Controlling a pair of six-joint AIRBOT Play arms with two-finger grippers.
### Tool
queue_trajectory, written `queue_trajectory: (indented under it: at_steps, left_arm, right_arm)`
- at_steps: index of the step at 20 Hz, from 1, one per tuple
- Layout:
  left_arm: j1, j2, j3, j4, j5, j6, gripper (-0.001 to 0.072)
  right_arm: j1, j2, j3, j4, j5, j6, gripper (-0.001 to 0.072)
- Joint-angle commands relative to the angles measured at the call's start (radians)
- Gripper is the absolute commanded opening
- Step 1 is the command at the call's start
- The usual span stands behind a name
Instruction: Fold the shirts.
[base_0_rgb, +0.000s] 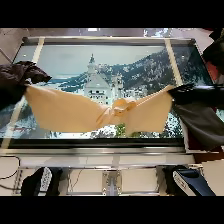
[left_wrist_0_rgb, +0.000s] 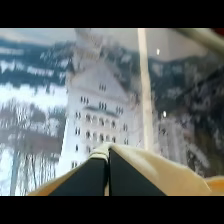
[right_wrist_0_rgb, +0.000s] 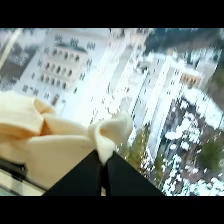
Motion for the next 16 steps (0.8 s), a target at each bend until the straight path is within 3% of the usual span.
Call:
queue_trajectory:
  at_steps: [1,4,8,12,13,14,15,16]
  left_arm:
    - [-0.124,-0.291,-0.097,0.161,0.029,-0.005,0.0008]
    - [-0.251,-0.577,-0.111,0.146,0.272,-0.006,0.0008]
    - [-0.337,-0.754,-0.06,-0.051,0.578,0.015,0.001]
    - [-0.339,-0.736,0.037,-0.062,0.653,0.04,0.006]
    - [-0.325,-0.711,0.056,-0.062,0.65,0.042,0.0144]
    - [-0.303,-0.671,0.068,-0.062,0.632,0.056,0.0396]
    - [-0.275,-0.621,0.069,-0.061,0.605,0.058,0.0554]
    - [-0.234,-0.561,0.069,-0.04,0.542,0.058,0.0556]
  right_arm:
    - [0.001,-0.179,-0.268,0.064,-0.185,-0.026,0.0016]
    - [0.001,-0.367,-0.364,0.132,-0.331,-0.053,0.0016]
    - [0.001,-0.528,-0.349,0.222,-0.447,-0.126,0.0017]
    - [0.001,-0.54,-0.315,0.235,-0.576,-0.131,0.0018]
    - [0.0,-0.54,-0.288,0.233,-0.571,-0.131,0.0045]
    - [0.0,-0.54,-0.257,0.227,-0.558,-0.131,0.0124]
    - [0.0,-0.54,-0.214,0.211,-0.529,-0.131,0.0268]
    - [0.0,-0.54,-0.168,0.182,-0.486,-0.13,0.0341]
